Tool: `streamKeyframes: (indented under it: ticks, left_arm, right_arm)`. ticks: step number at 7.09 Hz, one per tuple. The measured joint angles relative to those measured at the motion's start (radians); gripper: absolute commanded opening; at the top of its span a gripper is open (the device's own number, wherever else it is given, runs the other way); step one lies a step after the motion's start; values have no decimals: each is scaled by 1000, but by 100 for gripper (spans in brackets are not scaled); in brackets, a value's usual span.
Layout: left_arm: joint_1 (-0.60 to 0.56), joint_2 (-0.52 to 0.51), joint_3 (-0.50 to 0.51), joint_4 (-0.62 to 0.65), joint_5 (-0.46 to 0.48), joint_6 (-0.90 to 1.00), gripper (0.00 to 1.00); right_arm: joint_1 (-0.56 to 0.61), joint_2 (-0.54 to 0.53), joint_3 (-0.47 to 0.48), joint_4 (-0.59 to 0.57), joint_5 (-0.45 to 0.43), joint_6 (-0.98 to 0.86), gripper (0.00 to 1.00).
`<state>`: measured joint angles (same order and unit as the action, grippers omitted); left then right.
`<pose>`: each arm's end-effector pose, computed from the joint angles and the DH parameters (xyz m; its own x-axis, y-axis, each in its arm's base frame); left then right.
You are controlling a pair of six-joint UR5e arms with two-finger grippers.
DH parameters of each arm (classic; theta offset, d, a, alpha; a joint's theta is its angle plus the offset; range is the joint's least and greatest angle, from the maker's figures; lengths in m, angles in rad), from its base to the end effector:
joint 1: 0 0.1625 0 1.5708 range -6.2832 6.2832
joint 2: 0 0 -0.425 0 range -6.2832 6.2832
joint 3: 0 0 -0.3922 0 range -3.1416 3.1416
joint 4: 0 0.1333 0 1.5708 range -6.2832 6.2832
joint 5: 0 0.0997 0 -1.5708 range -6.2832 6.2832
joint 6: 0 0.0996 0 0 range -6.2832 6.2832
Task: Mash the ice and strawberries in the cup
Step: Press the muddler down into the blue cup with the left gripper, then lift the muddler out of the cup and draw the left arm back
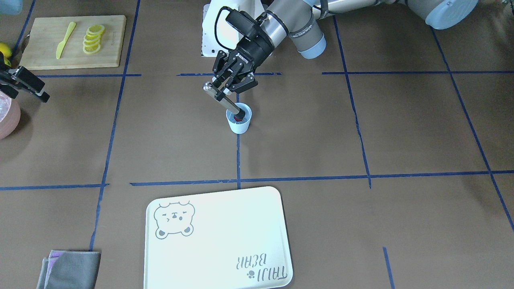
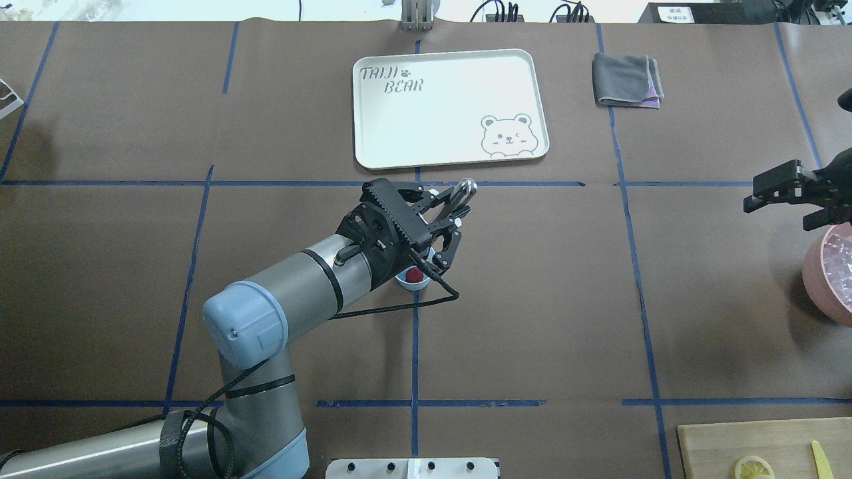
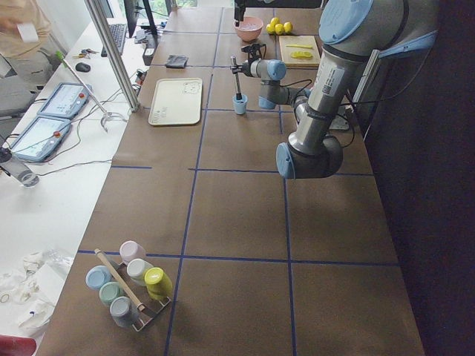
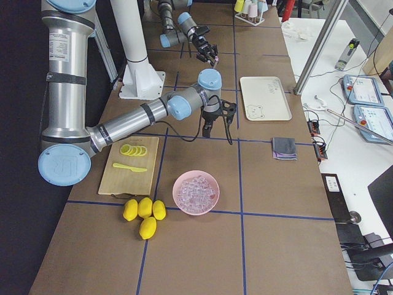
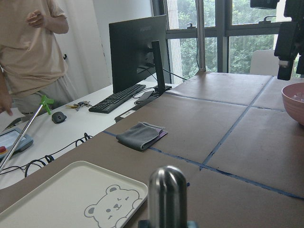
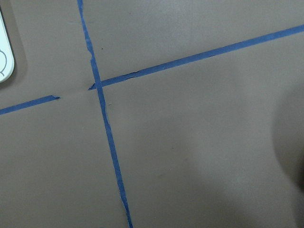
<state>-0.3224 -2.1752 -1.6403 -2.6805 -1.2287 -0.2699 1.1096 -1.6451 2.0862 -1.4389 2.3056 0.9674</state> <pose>0.5339 -0.3541 0.1502 0.5340 0.7789 -0.3289 0.3556 0.1460 0.9232 -0.1393 -0.4299 0.4269 0.5932 0.2475 0.7661 -0.2017 0.9669 -0.1562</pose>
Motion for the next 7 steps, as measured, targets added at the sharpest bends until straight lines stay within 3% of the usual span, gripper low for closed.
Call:
streamKeyframes:
  ticks: [5,7]
  left_arm:
    - [30,36,14,-34,-1,3,0]
    - [33,-6,-10,-25,-2,2,0]
  right_arm:
    - [1,-10,0,2,0,0,100]
    - [1,-11,-3,2,0,0,100]
